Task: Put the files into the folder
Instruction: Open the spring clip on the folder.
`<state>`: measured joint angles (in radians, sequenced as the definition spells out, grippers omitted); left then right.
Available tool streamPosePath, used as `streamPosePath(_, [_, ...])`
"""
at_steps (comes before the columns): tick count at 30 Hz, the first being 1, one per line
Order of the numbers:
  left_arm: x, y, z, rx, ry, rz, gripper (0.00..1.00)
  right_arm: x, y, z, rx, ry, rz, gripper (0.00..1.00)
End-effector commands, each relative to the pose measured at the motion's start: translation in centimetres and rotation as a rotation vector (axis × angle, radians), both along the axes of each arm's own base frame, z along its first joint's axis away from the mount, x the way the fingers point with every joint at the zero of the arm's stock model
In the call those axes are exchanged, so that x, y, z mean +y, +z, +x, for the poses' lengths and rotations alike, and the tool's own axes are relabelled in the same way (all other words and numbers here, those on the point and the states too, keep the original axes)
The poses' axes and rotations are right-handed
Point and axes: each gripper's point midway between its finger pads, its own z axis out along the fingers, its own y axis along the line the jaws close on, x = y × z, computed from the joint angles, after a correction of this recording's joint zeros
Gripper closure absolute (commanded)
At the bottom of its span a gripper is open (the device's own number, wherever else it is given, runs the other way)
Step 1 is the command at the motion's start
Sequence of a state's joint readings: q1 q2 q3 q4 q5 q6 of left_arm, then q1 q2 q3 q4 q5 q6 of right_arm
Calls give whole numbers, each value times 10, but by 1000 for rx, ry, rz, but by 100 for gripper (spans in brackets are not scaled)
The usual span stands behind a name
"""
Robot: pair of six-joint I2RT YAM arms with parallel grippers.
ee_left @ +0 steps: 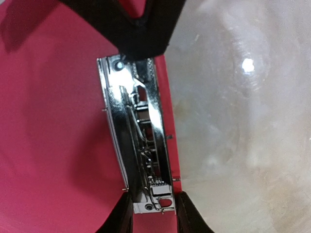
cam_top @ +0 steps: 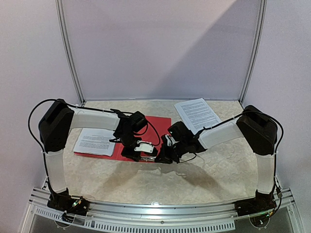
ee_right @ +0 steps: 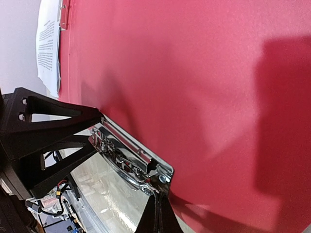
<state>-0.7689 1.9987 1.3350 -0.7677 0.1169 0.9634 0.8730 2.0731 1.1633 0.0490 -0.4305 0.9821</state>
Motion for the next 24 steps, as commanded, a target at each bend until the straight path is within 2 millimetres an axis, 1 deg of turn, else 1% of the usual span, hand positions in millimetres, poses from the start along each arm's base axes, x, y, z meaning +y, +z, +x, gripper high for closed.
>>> streamPosePath(1, [22, -37, -27, 98, -37, 141, 78, -56, -67, -8, 83, -71, -269, 100])
streamPosePath(2, [22, -37, -28, 97, -43, 141, 80, -58, -71, -8, 87, -76, -273, 100])
streamPosePath(4, [22, -38, -29, 92, -52, 143, 81, -57, -73, -6, 88, -90, -262, 100])
streamPosePath(6, [24, -39, -32, 93, -64, 150, 82, -52, -69, -2, 82, -90, -242, 100])
streamPosePath(10, [24, -39, -33, 90, -71, 149, 80, -38, -53, 2, 68, -60, -191, 99])
streamPosePath(13, [24, -39, -32, 86, -69, 149, 80, -30, -44, -2, 76, -28, -137, 99])
streamPosePath(16, [25, -39, -33, 86, -68, 150, 80, -26, -28, -5, 66, -13, -83, 99])
streamPosePath(17, [25, -39, -32, 84, -67, 150, 80, -27, -23, -7, 66, -11, -73, 97])
streamPosePath(19, [25, -39, -32, 83, -65, 151, 80, -20, -2, -3, 28, -9, -2, 95])
streamPosePath(22, [26, -40, -33, 85, -63, 155, 81, -10, 20, -3, 9, -2, 94, 92])
streamPosePath(24, [26, -40, -33, 84, -66, 155, 81, -6, 26, -3, 11, 3, 126, 89])
